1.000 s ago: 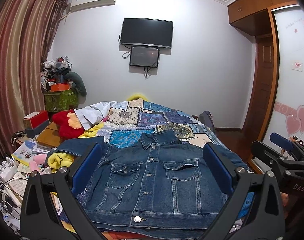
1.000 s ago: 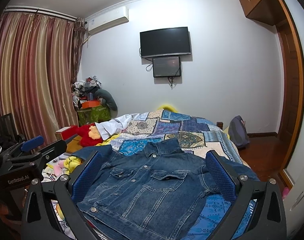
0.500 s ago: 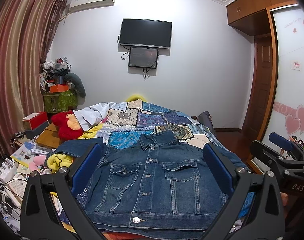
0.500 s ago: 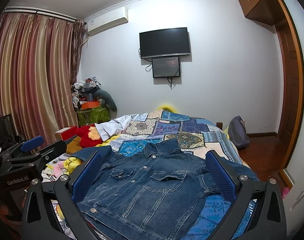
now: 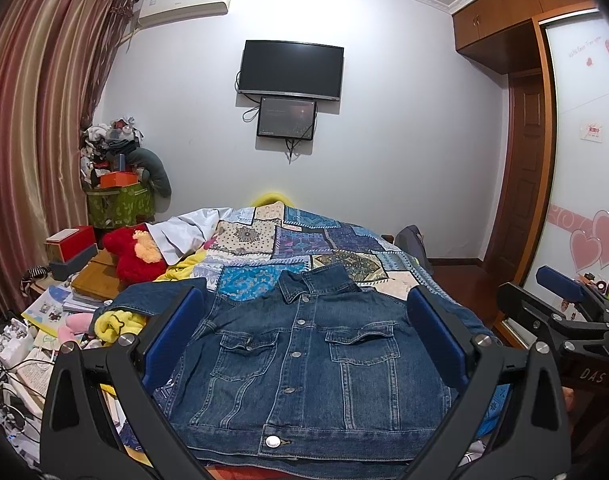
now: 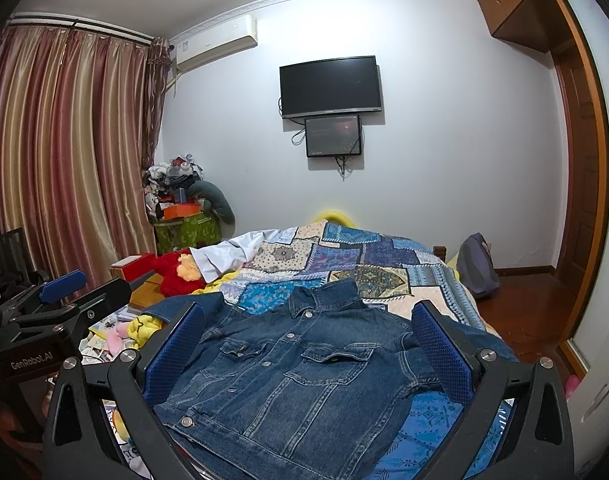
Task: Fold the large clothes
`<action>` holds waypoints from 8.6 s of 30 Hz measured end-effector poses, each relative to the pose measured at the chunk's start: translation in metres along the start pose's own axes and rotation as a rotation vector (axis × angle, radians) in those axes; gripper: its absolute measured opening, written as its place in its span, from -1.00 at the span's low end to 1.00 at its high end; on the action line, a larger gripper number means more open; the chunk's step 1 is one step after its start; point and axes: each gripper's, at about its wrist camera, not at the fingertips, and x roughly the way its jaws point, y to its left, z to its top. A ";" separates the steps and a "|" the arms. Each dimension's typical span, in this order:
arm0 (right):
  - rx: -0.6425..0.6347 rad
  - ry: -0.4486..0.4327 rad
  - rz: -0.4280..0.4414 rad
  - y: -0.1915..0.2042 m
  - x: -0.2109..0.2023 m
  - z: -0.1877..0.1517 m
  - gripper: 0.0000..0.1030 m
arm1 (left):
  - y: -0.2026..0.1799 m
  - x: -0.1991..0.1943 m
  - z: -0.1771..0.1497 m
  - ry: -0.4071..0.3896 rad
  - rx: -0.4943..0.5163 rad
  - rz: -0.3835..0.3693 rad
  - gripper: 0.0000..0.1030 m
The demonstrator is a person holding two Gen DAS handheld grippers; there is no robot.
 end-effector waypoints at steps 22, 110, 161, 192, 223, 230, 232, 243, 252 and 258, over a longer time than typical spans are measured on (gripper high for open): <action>-0.031 0.010 -0.038 -0.008 0.055 0.021 1.00 | 0.028 0.049 0.024 0.014 -0.016 0.032 1.00; 0.043 0.647 0.055 -0.103 0.352 -0.041 1.00 | 0.201 0.314 -0.062 0.645 -0.283 0.084 0.67; 0.092 0.599 0.023 -0.126 0.319 -0.036 1.00 | 0.181 0.359 -0.082 0.756 -0.213 0.041 0.34; 0.153 0.579 0.041 -0.129 0.320 -0.035 1.00 | 0.083 0.371 0.034 0.423 0.069 0.035 -0.79; 0.398 0.837 0.188 -0.146 0.354 -0.076 0.83 | 0.114 0.338 -0.042 0.661 0.209 0.036 0.66; 0.388 0.876 0.111 -0.143 0.379 -0.095 -0.24 | 0.234 0.368 -0.077 0.772 -0.083 0.236 0.66; 0.399 0.867 0.133 -0.142 0.381 -0.092 -0.46 | 0.254 0.370 -0.084 0.779 -0.158 0.254 0.66; 0.261 0.582 0.130 -0.137 0.362 0.012 -0.78 | 0.227 0.384 -0.095 0.790 -0.054 0.244 0.66; 0.154 0.843 0.089 -0.135 0.354 -0.047 -0.77 | 0.179 0.376 -0.106 0.809 0.053 0.152 0.66; 0.068 0.939 0.095 -0.121 0.345 -0.086 -0.76 | 0.134 0.366 -0.101 0.773 0.167 0.071 0.66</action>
